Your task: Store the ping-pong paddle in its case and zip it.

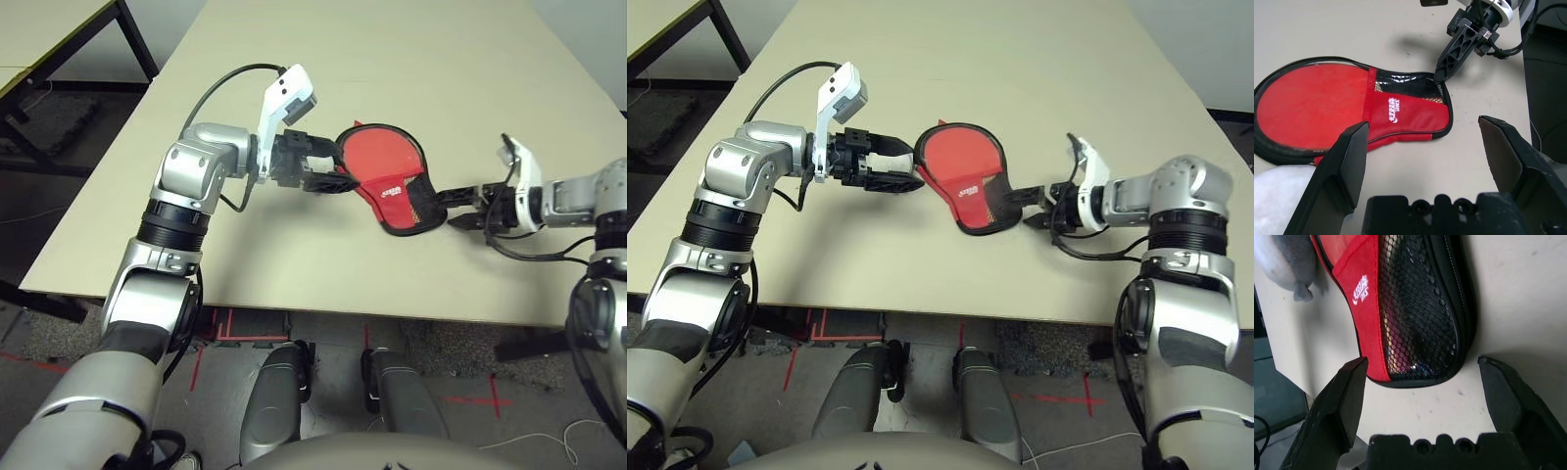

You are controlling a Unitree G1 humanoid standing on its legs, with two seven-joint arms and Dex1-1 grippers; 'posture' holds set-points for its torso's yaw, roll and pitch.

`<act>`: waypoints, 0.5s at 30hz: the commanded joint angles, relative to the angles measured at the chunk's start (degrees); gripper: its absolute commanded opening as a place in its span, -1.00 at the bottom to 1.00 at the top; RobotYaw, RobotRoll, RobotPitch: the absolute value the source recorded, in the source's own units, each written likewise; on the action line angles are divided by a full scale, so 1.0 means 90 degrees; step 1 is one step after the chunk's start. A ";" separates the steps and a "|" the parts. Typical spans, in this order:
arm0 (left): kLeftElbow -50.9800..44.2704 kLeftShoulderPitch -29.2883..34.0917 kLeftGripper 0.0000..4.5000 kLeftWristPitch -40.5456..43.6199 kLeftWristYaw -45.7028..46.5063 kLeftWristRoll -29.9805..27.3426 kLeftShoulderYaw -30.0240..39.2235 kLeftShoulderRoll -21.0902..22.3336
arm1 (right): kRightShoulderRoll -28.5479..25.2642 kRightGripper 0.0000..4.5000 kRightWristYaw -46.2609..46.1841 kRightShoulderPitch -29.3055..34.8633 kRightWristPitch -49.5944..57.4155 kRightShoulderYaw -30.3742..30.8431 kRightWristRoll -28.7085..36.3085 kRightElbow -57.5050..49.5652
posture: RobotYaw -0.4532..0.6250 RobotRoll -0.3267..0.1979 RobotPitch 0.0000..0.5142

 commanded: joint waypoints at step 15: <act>0.0123 -0.0074 1.00 -0.0124 0.0114 -0.0098 -0.0087 -0.0074 | 0.1672 0.99 -0.1440 -0.0319 0.0056 -0.1403 -0.0197 0.0425 | -0.11 0.25 -0.42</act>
